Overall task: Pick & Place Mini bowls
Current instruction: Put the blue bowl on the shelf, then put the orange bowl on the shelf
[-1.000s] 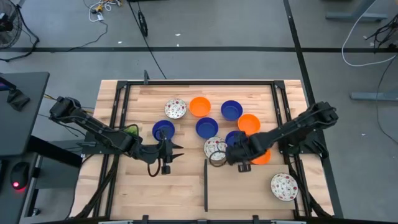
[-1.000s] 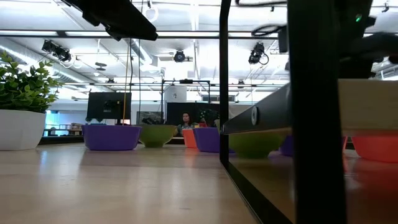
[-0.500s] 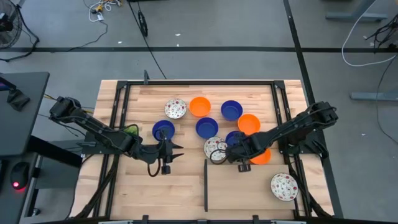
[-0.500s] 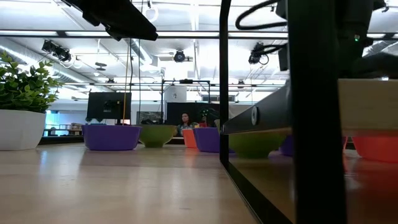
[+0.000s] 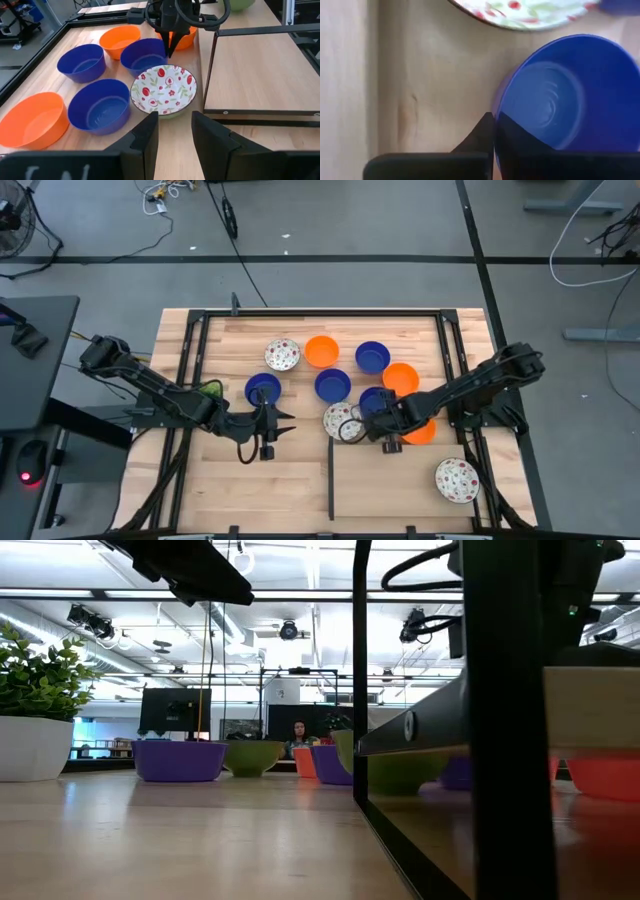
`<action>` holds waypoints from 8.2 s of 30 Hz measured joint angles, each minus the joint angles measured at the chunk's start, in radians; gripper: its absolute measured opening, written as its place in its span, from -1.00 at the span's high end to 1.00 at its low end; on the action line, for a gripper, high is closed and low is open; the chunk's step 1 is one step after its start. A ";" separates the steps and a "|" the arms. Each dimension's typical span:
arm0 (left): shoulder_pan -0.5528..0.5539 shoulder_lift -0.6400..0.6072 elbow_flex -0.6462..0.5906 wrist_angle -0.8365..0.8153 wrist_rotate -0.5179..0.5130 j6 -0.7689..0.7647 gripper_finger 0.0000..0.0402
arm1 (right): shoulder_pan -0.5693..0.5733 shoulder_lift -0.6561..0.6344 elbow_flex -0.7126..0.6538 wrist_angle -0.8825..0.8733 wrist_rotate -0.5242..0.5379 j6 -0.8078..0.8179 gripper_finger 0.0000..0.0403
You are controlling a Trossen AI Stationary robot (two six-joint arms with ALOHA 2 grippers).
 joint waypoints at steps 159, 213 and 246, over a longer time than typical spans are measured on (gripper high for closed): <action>0.764 0.557 0.513 -0.457 0.574 0.832 -0.06 | 0.429 -0.029 -0.236 1.549 0.875 -0.404 0.51; 0.583 0.439 0.656 -0.584 0.577 0.771 0.98 | 0.235 -0.428 -0.115 0.722 0.473 -0.126 0.53; 0.376 0.448 0.726 -0.581 0.648 0.676 0.91 | -0.130 -0.127 0.230 0.206 -0.289 -0.321 0.86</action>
